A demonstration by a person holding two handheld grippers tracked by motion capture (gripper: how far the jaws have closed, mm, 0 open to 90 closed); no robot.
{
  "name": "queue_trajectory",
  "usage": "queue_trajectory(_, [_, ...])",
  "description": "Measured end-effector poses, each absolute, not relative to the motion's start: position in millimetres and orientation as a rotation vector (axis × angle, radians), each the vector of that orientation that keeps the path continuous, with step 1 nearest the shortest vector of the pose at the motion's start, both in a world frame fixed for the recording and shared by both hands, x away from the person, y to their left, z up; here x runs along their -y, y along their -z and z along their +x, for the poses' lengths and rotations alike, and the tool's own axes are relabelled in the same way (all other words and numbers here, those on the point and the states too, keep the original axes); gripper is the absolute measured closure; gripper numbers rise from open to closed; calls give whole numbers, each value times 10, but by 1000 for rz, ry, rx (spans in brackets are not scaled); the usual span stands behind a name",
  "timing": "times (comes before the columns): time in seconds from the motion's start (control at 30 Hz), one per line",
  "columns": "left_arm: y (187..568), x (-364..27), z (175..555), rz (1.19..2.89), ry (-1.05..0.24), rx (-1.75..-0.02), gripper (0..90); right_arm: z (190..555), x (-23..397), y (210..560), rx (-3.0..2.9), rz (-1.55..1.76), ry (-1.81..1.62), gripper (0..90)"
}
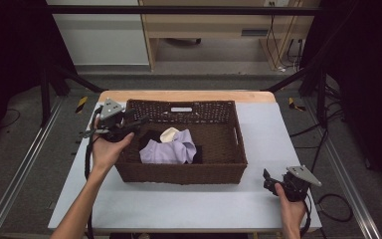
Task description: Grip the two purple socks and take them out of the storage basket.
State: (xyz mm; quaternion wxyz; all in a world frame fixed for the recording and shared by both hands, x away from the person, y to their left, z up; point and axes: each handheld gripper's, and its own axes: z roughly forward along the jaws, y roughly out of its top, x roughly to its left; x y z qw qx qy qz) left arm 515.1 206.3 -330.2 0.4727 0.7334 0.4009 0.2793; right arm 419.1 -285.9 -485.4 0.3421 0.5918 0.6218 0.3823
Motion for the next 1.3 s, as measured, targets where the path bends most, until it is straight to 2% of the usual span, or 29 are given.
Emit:
queue_trajectory(0.67, [3697,-1722,5487,1947,-677,-992,438,4193,2864,4853,-1624,1540,-999,45])
queue_trajectory(0.93, [3977,-1739,5595,2014,-636,-1050,426,4197,2867,4853,-1628,1542,-1000,44])
queue_trajectory(1.3, [4174,-1772,5632,2087,-582,-1124,380,4196,2863,4853,-1627,1543,-997,44])
